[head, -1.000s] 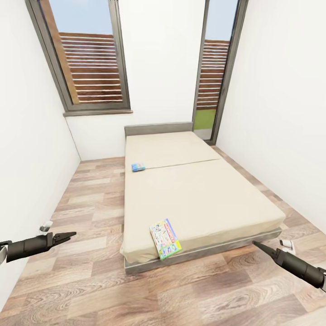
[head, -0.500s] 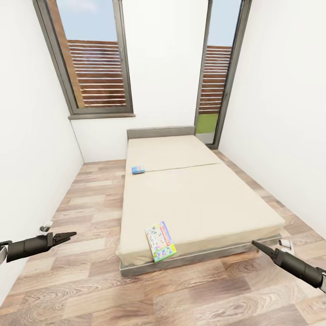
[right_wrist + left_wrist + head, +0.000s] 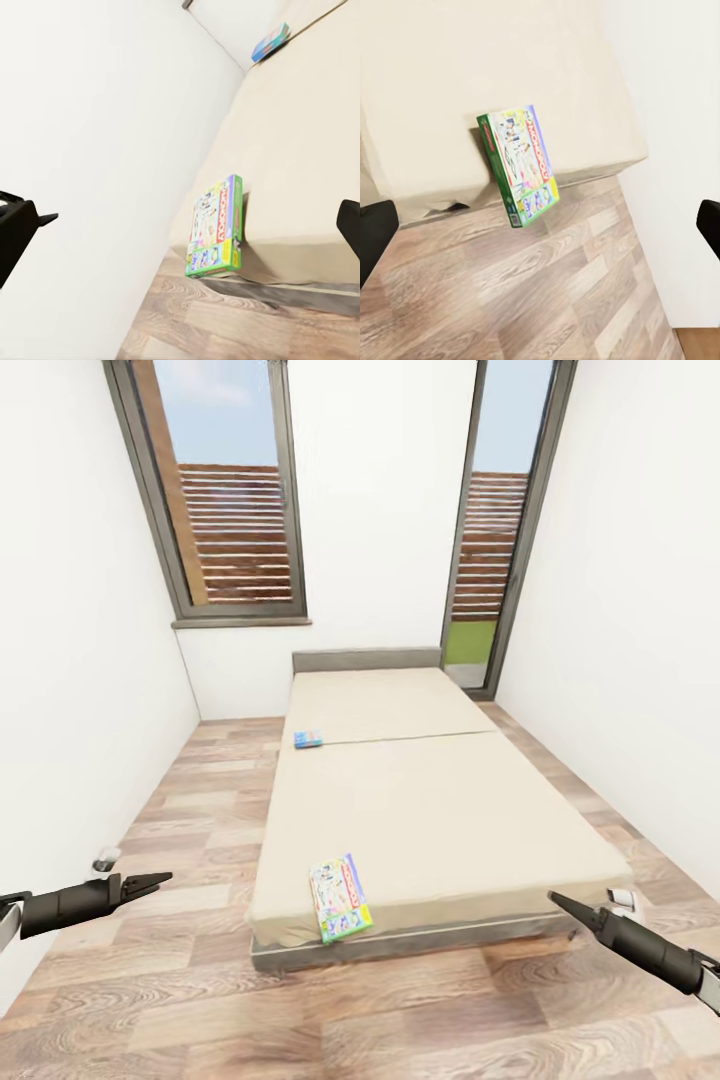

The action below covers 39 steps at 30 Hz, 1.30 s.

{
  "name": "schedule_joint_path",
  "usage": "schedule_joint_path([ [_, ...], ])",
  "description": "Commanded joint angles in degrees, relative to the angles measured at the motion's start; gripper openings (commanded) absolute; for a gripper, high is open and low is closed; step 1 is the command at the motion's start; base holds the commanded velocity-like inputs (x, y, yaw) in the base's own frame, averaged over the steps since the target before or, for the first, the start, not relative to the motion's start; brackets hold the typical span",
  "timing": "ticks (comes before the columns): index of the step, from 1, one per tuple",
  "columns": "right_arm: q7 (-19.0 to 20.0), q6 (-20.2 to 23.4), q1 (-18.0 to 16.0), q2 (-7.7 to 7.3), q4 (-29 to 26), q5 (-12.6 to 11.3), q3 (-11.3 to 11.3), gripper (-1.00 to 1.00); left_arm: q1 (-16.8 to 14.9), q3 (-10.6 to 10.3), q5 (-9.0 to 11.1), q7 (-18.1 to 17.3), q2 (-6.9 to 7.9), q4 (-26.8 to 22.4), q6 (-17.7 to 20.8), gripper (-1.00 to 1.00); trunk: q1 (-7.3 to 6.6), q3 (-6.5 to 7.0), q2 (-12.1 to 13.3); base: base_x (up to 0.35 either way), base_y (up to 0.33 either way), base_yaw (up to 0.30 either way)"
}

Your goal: Put all the toys in the child's room - the three board games (two on the bed and one on the table), the two jigsaw puzzles on the table, and the tennis ball on the table - inside the toy box on the table in the child's room.

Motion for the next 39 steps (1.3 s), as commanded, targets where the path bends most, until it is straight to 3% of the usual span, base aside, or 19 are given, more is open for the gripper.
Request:
schedule_joint_path([
  [1, 0.08, 0.17, -0.02, 0.04, -0.01, -0.50, 0.49, 1.00, -0.05, 0.07, 0.04, -0.17, -0.03, 0.01, 0.60, 1.00, 0.00, 0.03, -0.03, 0.000, -0.113, 0.172],
  [28, -0.16, 0.25, -0.02, 0.71, -0.01, -0.59, 0.41, 1.00, -0.05, 0.13, 0.03, -0.21, -0.20, 0.01, -0.79, 1.00, 0.00, 0.39, -0.03, 0.000, -0.020, 0.031],
  [39, -0.15, 0.18, -0.02, 0.71, -0.01, -0.56, 0.42, 1.00, -0.05, 0.12, 0.03, -0.18, -0.20, 0.02, -0.81, 1.00, 0.00, 0.39, -0.03, 0.000, -0.140, 0.000],
])
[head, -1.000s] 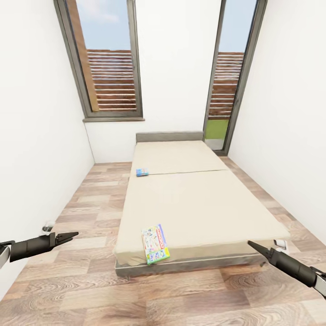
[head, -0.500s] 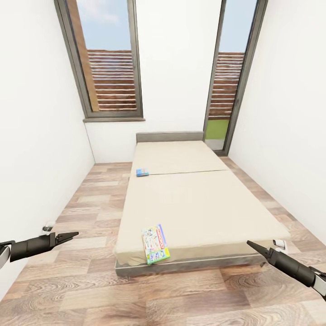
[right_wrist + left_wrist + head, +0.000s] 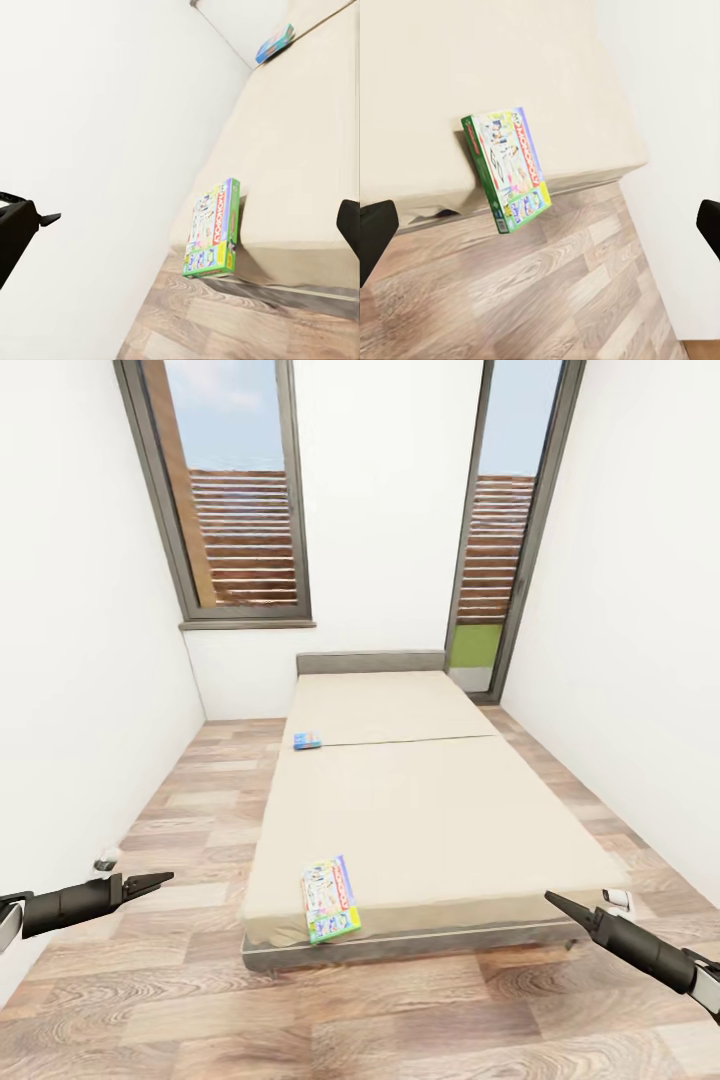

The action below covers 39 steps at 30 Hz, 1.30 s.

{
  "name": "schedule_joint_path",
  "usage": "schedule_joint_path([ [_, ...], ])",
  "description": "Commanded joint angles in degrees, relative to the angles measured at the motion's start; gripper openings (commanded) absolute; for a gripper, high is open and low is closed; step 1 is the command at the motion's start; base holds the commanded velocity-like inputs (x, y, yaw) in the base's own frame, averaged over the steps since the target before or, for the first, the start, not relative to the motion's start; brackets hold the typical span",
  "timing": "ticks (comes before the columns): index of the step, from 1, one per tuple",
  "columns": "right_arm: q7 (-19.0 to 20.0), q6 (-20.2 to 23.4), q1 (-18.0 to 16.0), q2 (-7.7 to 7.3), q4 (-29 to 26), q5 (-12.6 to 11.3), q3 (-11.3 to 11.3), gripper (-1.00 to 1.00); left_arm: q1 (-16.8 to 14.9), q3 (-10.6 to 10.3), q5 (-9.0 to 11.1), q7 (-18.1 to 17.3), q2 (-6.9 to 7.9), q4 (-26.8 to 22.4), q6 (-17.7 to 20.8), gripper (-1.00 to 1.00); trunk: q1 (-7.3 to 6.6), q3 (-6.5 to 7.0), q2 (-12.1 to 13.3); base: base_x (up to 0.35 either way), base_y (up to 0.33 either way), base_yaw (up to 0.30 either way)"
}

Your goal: Put all the toys in the child's room - the three board games (two on the bed and one on the table), the two jigsaw puzzles on the table, and the tennis ball on the table - inside the toy box on the table in the child's room.

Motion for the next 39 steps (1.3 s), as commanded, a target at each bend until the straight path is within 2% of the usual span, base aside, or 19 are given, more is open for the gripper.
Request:
schedule_joint_path([
  [1, 0.13, 0.17, -0.03, -0.01, 0.00, -0.47, 0.48, 1.00, -0.04, 0.06, 0.05, -0.20, 0.00, -0.01, 0.60, 1.00, 0.00, -0.05, -0.03, 0.000, -0.194, 0.000],
  [19, 0.13, 0.07, -0.03, -0.01, 0.00, -0.43, 0.48, 1.00, -0.04, 0.09, 0.09, -0.27, 0.00, -0.02, 0.60, 1.00, 0.00, -0.05, -0.03, 0.000, -0.060, 0.001],
  [27, 0.13, 0.06, -0.03, 0.00, 0.00, -0.41, 0.56, 1.00, -0.04, 0.06, 0.11, -0.21, -0.05, 0.00, 0.60, 1.00, 0.00, 0.11, -0.03, 0.093, -0.054, 0.092],
  [34, 0.13, 0.06, -0.03, 0.16, 0.00, -0.40, 0.59, 1.00, -0.04, 0.07, 0.06, -0.18, -0.62, -0.01, 0.60, 1.00, 0.00, 0.35, -0.03, 0.139, -0.073, 0.136],
  [39, 0.13, 0.06, -0.03, 0.29, 0.00, -0.40, 0.64, 1.00, -0.04, 0.08, 0.00, 0.05, -1.81, 0.05, 0.69, 1.00, 0.00, 0.39, -0.03, 0.032, -0.022, 0.042],
])
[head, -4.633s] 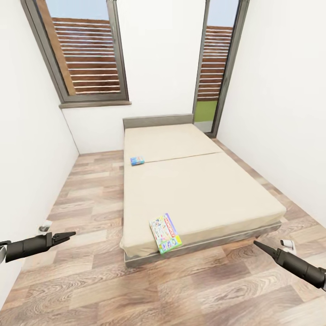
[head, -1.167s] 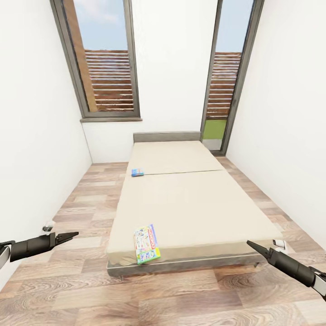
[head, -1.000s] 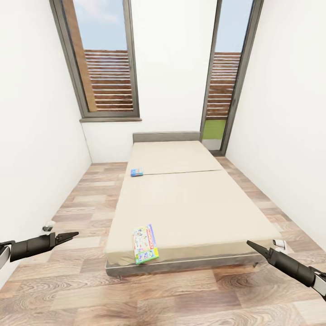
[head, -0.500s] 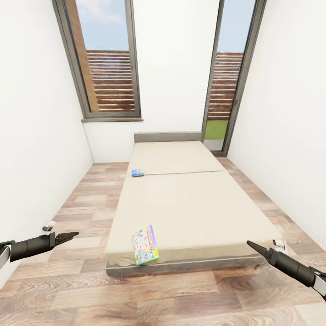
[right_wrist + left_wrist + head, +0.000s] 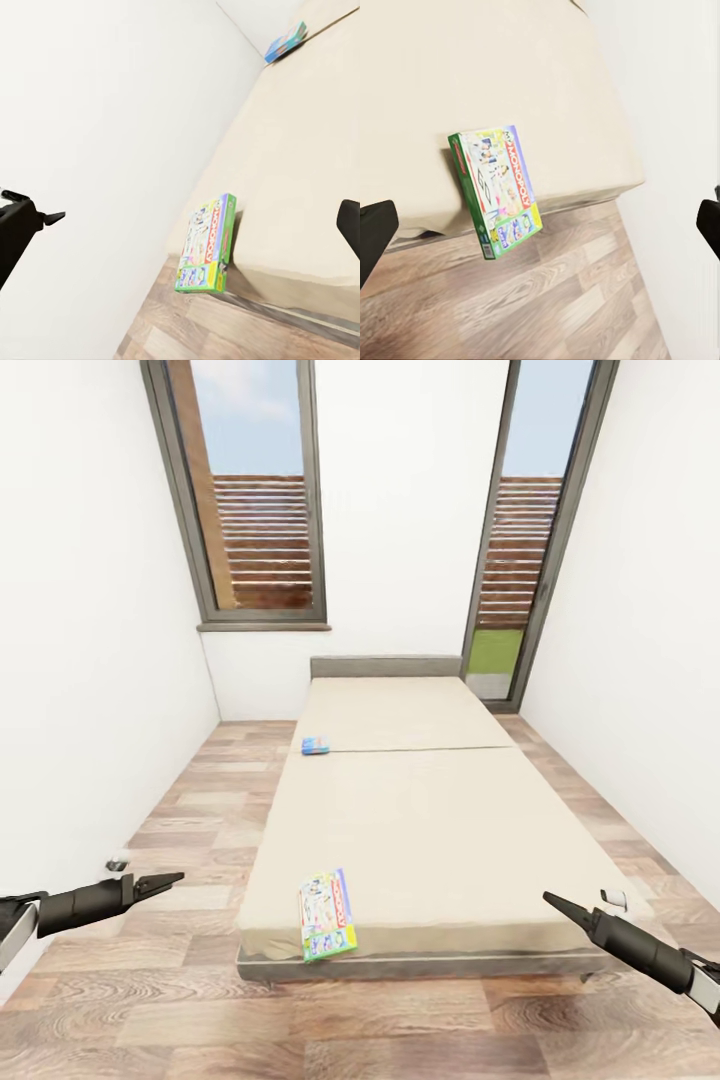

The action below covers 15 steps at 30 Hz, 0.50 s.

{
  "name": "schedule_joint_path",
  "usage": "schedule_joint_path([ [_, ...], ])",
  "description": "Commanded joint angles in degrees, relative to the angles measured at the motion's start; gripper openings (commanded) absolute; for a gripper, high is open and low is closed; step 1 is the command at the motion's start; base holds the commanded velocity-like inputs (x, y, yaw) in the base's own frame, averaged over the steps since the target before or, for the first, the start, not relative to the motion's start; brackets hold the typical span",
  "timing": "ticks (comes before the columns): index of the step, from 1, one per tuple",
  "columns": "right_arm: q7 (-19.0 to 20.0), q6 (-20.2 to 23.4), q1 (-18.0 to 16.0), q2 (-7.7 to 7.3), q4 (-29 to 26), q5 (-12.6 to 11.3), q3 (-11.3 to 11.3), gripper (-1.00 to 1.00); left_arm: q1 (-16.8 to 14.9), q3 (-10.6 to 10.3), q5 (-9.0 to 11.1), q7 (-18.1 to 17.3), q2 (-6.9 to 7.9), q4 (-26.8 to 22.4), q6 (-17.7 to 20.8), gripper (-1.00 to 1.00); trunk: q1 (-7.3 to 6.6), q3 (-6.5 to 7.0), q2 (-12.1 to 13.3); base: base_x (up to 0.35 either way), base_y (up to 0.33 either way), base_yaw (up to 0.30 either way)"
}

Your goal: Put all the toys in the child's room - the three board games (two on the bed and one on the table), the two jigsaw puzzles on the table, and the tennis ball on the table - inside the toy box on the table in the child's room.

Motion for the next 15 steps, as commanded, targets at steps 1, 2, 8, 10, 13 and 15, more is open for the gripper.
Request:
schedule_joint_path([
  [1, 0.17, 0.16, -0.04, -0.01, 0.01, -0.46, 0.49, 1.00, -0.04, 0.07, 0.07, -0.12, -0.33, 0.03, 0.62, 1.00, 0.00, -0.05, -0.03, 0.016, -0.011, 0.021],
  [2, 0.18, 0.18, -0.04, 0.00, 0.01, -0.46, 0.49, 1.00, -0.04, 0.06, 0.04, -0.06, -0.67, 0.08, 0.63, 1.00, 0.00, -0.05, -0.03, 0.013, -0.009, 0.016],
  [8, 0.22, 0.38, -0.04, 0.02, -0.02, -0.52, 0.48, 1.00, -0.04, 0.00, -0.01, 1.10, -4.00, 0.35, 0.76, 1.00, 0.00, -0.04, -0.03, 0.006, -0.004, 0.008],
  [10, 0.29, 0.63, -0.04, 0.00, -0.05, -0.59, 0.45, 1.00, -0.04, -0.03, 0.01, 3.26, -5.94, 0.44, 1.00, 1.00, 0.00, -0.03, -0.03, 0.002, -0.001, 0.002],
  [13, 0.37, 0.89, -0.04, -0.05, -0.06, -0.77, 0.34, 1.00, -0.04, -0.04, 0.11, 6.52, -7.75, 0.51, 1.25, 1.00, 0.00, -0.03, -0.03, 0.001, -0.001, 0.001],
  [15, 0.43, 1.46, -0.04, -0.12, -0.09, -1.04, 0.17, 1.00, 0.01, -0.02, 0.25, 10.31, -9.51, 0.62, 1.57, 1.00, 0.00, -0.03, -0.03, 0.000, 0.000, 0.000],
])
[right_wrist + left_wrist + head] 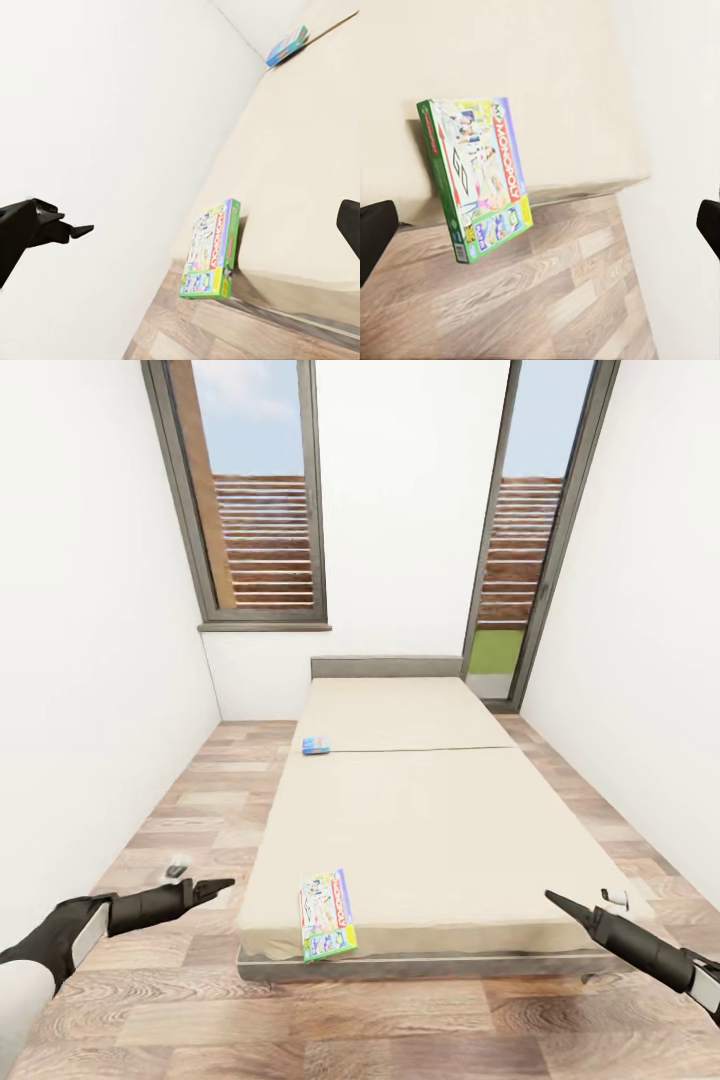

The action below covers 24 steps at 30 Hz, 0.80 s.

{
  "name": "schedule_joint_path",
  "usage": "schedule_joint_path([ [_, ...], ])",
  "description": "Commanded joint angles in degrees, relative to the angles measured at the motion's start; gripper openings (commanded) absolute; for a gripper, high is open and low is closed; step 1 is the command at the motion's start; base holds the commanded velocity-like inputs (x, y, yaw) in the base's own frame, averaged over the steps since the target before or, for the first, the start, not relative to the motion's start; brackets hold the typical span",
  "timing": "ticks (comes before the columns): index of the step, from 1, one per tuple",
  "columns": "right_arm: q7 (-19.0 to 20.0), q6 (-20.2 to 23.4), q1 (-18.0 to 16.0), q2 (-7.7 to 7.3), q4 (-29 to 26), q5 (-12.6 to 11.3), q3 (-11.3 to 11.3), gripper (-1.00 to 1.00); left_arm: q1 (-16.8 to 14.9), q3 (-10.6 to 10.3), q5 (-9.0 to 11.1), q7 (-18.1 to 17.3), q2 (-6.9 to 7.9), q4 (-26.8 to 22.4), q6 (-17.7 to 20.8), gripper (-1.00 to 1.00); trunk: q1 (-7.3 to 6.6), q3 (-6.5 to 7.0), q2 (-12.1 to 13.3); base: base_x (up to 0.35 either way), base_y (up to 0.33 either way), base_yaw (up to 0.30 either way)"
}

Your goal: Put all the toys in the child's room - the three board games (two on the bed and one on the table), the two jigsaw puzzles on the table, and the tennis ball on the table - inside the toy box on the table in the child's room.

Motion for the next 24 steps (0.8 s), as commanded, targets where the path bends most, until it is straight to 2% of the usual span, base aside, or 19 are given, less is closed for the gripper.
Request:
schedule_joint_path([
  [1, 0.18, 0.68, -0.04, 0.00, -0.01, -0.53, 0.47, 1.00, -0.03, 0.11, 0.18, 1.19, -0.55, 0.06, 0.64, 1.00, 0.00, -0.05, -0.03, 0.000, 0.000, 0.000],
  [6, 0.21, 4.75, -0.04, 0.32, -1.39, -0.69, 0.38, 1.00, 0.00, 0.12, 0.32, 6.64, -2.47, 0.82, 0.99, 1.00, 0.00, -0.05, -0.03, 0.000, 0.000, 0.000],
  [9, 0.23, 8.70, -0.04, 1.37, -5.16, -0.77, 0.30, 1.00, 0.00, 0.15, 0.41, 8.97, -3.26, 1.62, 1.07, 1.00, 0.00, -0.05, -0.03, 0.000, 0.000, 0.000],
  [15, 0.23, 14.16, 0.07, 2.69, -12.88, -0.87, 0.36, 1.00, 0.01, 0.19, 0.49, 10.25, -3.67, 2.07, 1.11, 1.00, 0.00, -0.05, -0.03, 0.000, 0.000, 0.000],
  [16, 0.23, 16.93, 0.37, 3.02, -14.94, -0.88, 0.38, 1.00, 0.01, 0.20, 0.52, 10.43, -3.72, 2.12, 1.11, 1.00, 0.00, -0.05, -0.03, 0.000, 0.000, 0.000],
  [17, 0.23, 16.93, 0.37, 3.02, -14.94, -0.88, 0.38, 1.00, 0.01, 0.20, 0.52, 10.43, -3.72, 2.12, 1.11, 1.00, 0.00, -0.05, -0.03, 0.000, 0.000, 0.000],
  [21, 0.23, 22.96, 1.73, 3.52, -18.25, -0.77, 0.33, 1.00, 0.01, 0.29, 0.54, 10.70, -3.78, 2.18, 1.12, 1.00, 0.87, -0.77, -1.63, 0.000, 0.000, 0.000],
  [24, 0.23, 25.86, 2.77, 3.46, -21.04, -0.76, 0.27, 1.00, 0.01, 0.41, 0.55, 10.82, -3.80, 2.22, 1.12, 1.00, 1.53, -1.31, -2.84, 0.000, 0.000, 0.000],
])
